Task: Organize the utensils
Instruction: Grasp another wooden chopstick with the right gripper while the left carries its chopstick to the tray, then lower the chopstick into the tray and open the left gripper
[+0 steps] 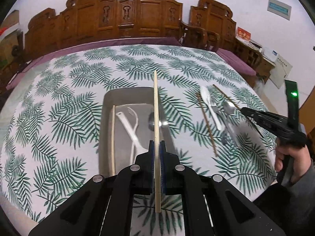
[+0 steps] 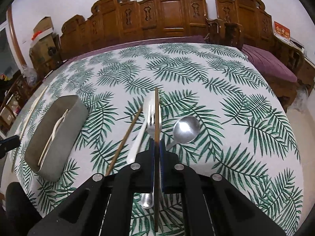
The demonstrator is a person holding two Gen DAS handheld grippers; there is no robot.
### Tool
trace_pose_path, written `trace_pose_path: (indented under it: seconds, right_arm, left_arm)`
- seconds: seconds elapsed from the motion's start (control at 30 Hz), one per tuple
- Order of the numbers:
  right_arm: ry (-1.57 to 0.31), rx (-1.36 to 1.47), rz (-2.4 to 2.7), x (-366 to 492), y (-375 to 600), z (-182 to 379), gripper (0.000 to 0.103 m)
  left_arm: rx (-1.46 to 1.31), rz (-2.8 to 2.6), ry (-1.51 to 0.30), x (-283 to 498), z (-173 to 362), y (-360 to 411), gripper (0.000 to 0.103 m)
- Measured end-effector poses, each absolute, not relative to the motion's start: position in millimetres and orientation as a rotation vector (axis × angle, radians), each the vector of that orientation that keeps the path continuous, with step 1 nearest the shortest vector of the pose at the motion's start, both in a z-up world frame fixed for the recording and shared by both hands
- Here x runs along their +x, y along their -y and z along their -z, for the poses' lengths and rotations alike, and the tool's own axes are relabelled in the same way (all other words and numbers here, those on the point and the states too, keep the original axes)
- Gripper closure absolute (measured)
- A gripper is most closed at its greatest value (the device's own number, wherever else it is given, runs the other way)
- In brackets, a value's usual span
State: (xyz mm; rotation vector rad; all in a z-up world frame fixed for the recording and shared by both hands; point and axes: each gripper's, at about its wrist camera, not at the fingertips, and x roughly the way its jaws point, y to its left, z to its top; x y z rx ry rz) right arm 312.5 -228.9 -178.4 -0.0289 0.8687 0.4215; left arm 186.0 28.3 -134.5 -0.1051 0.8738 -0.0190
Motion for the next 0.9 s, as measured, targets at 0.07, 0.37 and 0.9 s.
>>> trace_pose_path:
  seconds: [0.07,0.37,0.9]
  right_arm:
    - [-0.865,-0.03,-0.434,311.2,225.1,177.2,0.097]
    - [-0.868,-0.06,-0.492,308.8,201.7,176.7,0.097]
    - [-0.871,-0.079,-0.551,303.6,182.5,174.6,0.097]
  left_arm:
    - [-0.113,0.008,-0.881,189.1,138.2,-34.8,0.099]
    - [-0.138,-0.033,-0.93,211.5,163.8,-59.9,0.099]
    - [-0.151,-0.039,-0.985,236.5,191.3,-66.0,0.099]
